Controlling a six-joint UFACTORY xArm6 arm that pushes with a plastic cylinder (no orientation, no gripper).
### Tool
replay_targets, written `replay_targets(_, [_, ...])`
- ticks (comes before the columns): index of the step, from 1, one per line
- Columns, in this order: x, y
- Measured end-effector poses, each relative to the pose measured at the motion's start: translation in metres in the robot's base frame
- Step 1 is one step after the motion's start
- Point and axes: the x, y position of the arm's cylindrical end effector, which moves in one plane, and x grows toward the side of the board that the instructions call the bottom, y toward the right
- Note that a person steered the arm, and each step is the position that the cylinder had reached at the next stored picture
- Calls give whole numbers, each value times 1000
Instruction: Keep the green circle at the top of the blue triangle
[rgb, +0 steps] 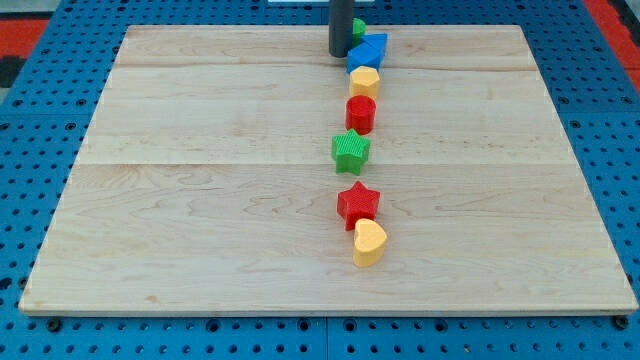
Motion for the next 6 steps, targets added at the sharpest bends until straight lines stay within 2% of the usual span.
replay_targets(1, [0,-51])
replay_targets(6, [-27,-9])
